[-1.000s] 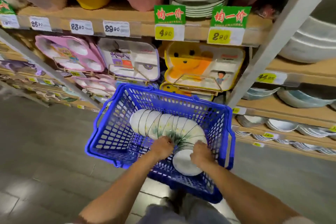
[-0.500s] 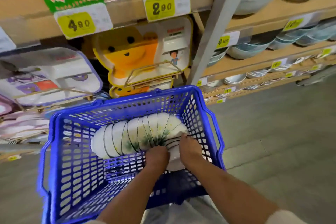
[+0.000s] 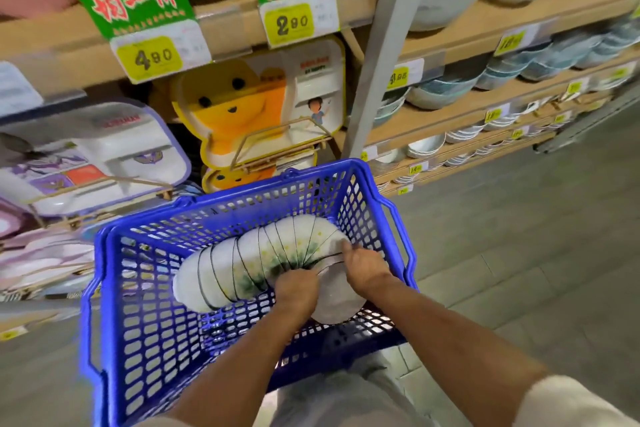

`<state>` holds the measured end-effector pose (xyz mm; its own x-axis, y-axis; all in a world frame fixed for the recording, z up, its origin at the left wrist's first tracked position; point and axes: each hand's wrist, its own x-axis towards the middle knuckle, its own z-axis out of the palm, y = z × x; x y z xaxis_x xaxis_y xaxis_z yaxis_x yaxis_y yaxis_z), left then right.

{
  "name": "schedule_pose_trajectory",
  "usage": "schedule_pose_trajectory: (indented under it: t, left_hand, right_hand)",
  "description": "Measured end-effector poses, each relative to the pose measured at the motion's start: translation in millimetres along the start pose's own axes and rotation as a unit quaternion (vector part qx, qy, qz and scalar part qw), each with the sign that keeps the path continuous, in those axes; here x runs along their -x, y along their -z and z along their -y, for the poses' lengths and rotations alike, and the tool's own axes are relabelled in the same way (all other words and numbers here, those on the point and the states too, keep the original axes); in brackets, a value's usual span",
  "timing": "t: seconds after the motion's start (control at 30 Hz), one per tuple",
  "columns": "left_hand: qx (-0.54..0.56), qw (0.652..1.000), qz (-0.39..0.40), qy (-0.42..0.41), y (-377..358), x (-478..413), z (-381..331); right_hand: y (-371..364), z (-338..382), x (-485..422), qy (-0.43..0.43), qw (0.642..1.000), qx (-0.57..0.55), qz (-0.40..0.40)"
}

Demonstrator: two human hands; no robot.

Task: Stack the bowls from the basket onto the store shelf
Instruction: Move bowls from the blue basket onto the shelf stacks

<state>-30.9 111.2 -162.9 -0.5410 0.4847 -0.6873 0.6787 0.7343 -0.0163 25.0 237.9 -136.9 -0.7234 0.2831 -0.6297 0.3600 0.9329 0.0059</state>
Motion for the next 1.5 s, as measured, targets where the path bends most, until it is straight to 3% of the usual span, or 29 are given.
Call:
schedule_pose_trajectory:
  t: [0.17, 0.3, 0.37, 0.47, 0.57, 0.63, 0.77, 0.83, 0.93, 1.07, 1.13, 1.2, 1.37, 1.5]
  left_hand:
    - [0.057, 0.998, 0.021, 0.036, 26.2, 22.6, 14.9]
    - [0.165, 0.985, 0.015, 0.043, 62.8, 46.8, 33.2]
    - [0.229, 0.973, 0.026, 0.017, 84.9, 61.3, 45.0]
    - [0.348, 0.937, 0.041, -0.001, 121.9, 84.0, 56.6]
    - [0.413, 0.909, 0.049, -0.003, 156.8, 105.4, 60.6]
    - [0.424, 0.905, 0.033, -0.011, 173.9, 119.3, 59.6]
    - [0.462, 0.882, -0.089, -0.03, 192.3, 139.8, 64.3]
    - [0.511, 0.834, -0.2, -0.047, 197.3, 146.3, 66.9]
    - [0.683, 0.679, -0.241, -0.119, 209.8, 164.2, 62.5]
    - [0.805, 0.514, -0.227, -0.19, 228.4, 185.6, 60.2]
    - [0.845, 0.447, -0.222, -0.193, 236.9, 196.9, 58.1]
    - [0.861, 0.427, -0.193, -0.199, 244.8, 209.6, 54.5]
    - [0.869, 0.435, -0.138, -0.19, 260.5, 238.2, 31.4]
    - [0.861, 0.451, -0.139, -0.191, 272.9, 254.0, 10.5]
  right_hand:
    - [26.1, -8.8, 20.3, 0.041, 0.996, -0.072, -0.033]
    - [45.9, -19.6, 32.5, 0.053, 0.961, -0.256, -0.093]
    - [57.2, -24.9, 41.9, 0.062, 0.901, -0.418, -0.093]
    - [77.5, -30.2, 62.7, 0.082, 0.744, -0.661, -0.052]
    - [100.7, -28.0, 79.7, 0.092, 0.603, -0.789, -0.068]
    - [118.6, -23.1, 90.6, 0.099, 0.56, -0.818, -0.092]
    - [158.1, -12.4, 106.6, 0.093, 0.528, -0.835, -0.12]
    - [176.9, -7.3, 114.8, 0.083, 0.503, -0.854, -0.108]
    - [200.3, 1.1, 131.7, 0.088, 0.482, -0.868, -0.08]
    - [218.1, 9.9, 159.9, 0.147, 0.461, -0.875, -0.035]
    - [223.6, 13.2, 174.6, 0.187, 0.468, -0.862, -0.052]
    - [226.4, 17.5, 188.7, 0.197, 0.47, -0.852, -0.115]
    - [229.3, 22.6, 215.5, 0.149, 0.423, -0.852, -0.269]
    - [234.5, 9.6, 235.2, 0.12, 0.4, -0.847, -0.328]
